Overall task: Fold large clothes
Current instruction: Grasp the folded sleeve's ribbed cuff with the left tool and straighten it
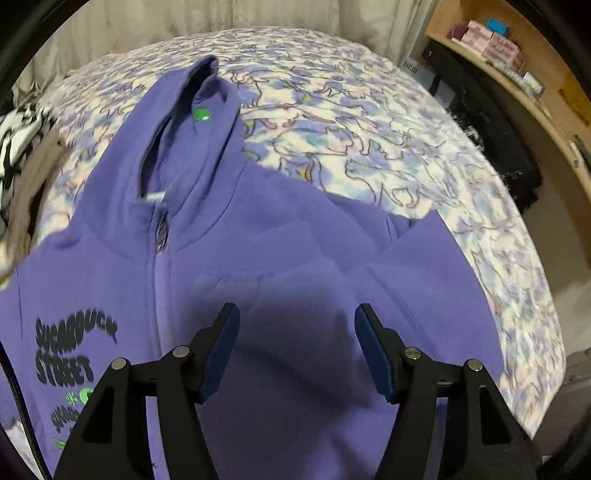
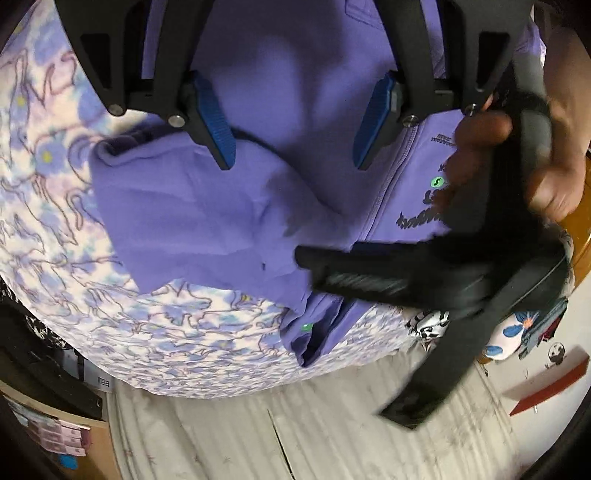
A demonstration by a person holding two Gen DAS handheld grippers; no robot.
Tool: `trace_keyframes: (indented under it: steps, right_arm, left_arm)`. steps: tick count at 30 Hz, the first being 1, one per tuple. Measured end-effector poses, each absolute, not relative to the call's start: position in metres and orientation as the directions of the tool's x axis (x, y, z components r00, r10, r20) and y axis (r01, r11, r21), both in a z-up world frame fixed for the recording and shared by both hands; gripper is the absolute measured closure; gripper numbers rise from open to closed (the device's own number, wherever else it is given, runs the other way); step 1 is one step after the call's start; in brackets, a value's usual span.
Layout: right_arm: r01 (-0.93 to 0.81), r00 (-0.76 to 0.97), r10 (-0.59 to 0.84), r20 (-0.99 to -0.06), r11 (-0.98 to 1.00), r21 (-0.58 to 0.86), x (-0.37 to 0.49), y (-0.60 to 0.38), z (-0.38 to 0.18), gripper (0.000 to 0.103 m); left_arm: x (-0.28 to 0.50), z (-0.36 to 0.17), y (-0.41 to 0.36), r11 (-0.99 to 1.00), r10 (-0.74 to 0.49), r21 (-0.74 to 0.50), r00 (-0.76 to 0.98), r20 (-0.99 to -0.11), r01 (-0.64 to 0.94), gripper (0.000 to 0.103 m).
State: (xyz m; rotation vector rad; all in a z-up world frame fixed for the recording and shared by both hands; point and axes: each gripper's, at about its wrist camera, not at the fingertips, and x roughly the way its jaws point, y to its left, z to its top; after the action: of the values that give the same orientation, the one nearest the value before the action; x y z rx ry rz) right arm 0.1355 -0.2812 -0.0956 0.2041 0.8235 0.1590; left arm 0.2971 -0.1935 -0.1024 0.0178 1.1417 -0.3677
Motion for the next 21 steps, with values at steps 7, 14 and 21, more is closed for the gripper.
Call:
trace_keyframes:
  steps: [7, 14, 21]
  right_arm:
    - [-0.049, 0.692, 0.186, -0.698, 0.976, 0.212, 0.12, -0.291, -0.09, 0.037]
    - [-0.03, 0.679, 0.179, -0.712, 0.976, 0.217, 0.116, -0.303, -0.097, 0.037]
    - [-0.008, 0.682, 0.169, -0.711, 0.975, 0.224, 0.109, -0.309, -0.097, 0.037]
  left_arm:
    - [0.331, -0.126, -0.239, 0.964, -0.07, 0.014, 0.305, -0.95, 0.264, 0.039]
    - [0.343, -0.153, -0.239, 0.973, -0.027, 0.031, 0.248, -0.968, 0.227, 0.041]
    - [0.326, -0.125, -0.211, 0.943, -0.206, -0.102, 0.317, -0.926, 0.316, 0.085]
